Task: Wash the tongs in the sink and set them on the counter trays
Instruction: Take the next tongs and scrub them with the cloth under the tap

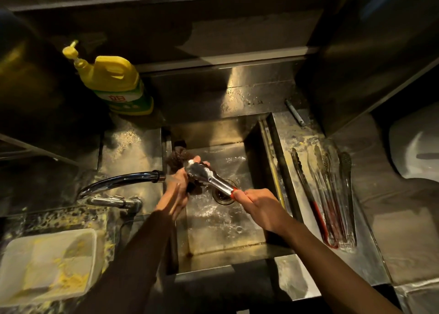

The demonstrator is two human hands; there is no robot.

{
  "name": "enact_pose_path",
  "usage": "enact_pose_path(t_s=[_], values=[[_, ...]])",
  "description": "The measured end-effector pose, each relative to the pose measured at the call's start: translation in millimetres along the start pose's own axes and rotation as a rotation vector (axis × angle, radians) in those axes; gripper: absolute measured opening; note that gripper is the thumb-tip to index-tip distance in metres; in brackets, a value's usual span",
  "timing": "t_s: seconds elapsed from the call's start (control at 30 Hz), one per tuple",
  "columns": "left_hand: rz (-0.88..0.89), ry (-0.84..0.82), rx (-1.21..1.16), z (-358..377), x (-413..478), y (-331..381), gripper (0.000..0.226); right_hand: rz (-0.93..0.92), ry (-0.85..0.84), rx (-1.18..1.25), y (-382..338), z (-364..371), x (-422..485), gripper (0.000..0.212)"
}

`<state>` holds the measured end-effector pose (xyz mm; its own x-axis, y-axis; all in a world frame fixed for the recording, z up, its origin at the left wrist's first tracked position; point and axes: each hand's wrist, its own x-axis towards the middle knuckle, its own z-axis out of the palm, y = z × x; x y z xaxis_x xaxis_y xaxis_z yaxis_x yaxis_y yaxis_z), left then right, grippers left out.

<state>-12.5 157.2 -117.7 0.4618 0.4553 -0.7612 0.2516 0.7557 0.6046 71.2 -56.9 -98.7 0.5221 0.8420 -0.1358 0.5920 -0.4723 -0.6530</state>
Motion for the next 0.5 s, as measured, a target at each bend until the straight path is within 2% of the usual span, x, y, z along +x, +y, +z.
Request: enact_pose_path(t_s=[0.07, 0.1, 0.13, 0.17, 0.27, 0.37, 0.43, 0.5], values=[[0.008, -0.179, 0.001, 4, -5, -7, 0.024, -0.075, 0.006, -0.057, -1, 2, 9, 0.071], [-0.023, -0.194, -0.012, 10, -12, -15, 0.026, -0.152, 0.047, -0.131, -2, 3, 14, 0.059], [-0.047, -0.202, -0.018, 15, -16, -24, 0.029, -0.187, 0.020, -0.181, -4, 3, 18, 0.037], [-0.051, -0.200, -0.015, 18, -21, -29, 0.032, -0.253, -0.001, -0.221, -4, 5, 17, 0.029], [0.068, -0.073, 0.101, 9, -17, -33, 0.042, -0.258, -0.103, -0.252, 7, 2, 10, 0.034], [0.115, 0.018, 0.087, 3, -21, -23, 0.047, -0.307, -0.081, -0.306, 21, -3, -4, 0.039], [0.132, -0.012, 0.101, 0, -19, -19, 0.050, -0.257, -0.042, -0.182, 25, -4, -10, 0.046], [0.100, -0.036, 0.116, -4, -16, -19, 0.052, -0.102, -0.006, -0.139, 33, 5, -10, 0.060]])
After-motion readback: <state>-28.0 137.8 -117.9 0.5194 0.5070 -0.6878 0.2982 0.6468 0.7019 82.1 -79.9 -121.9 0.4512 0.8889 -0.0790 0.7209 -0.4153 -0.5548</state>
